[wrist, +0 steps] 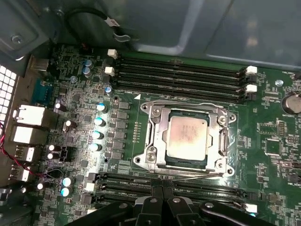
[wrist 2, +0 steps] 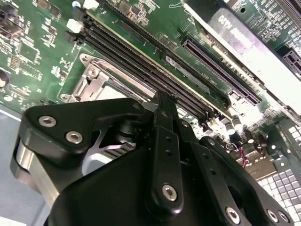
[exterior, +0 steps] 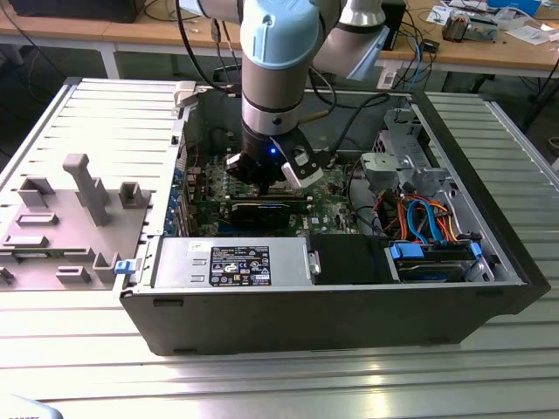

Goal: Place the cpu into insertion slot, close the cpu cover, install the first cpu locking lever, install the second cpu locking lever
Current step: 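Install the second cpu locking lever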

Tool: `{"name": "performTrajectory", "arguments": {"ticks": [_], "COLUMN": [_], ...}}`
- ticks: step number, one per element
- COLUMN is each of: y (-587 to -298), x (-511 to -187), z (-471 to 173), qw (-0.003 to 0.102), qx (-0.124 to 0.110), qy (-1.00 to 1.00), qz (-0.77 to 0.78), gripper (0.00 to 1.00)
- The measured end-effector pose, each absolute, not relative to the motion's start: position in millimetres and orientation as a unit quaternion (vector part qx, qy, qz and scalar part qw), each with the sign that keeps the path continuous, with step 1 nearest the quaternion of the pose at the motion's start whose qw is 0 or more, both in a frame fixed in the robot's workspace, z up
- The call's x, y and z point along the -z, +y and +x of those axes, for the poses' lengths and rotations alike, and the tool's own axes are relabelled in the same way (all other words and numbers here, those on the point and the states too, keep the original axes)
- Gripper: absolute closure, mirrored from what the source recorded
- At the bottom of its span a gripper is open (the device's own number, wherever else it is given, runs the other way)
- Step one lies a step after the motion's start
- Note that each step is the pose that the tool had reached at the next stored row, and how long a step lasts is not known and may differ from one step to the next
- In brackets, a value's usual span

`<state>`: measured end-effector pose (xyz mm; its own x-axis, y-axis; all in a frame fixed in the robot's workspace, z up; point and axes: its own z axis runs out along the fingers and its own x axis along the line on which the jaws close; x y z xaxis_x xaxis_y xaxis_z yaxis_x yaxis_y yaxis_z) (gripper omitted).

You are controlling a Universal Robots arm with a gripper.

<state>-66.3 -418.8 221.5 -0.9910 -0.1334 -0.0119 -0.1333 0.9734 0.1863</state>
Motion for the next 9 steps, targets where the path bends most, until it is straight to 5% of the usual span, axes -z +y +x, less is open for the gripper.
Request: {"name": "performTrajectory", "arguments": {"ticks": [9], "y": [-414], "x": [-210], "z": [-79], "qw": [0.002], "qx": [0.095], "qy": [-0.992], "qz": [0.084], "gripper": [0.89]}}
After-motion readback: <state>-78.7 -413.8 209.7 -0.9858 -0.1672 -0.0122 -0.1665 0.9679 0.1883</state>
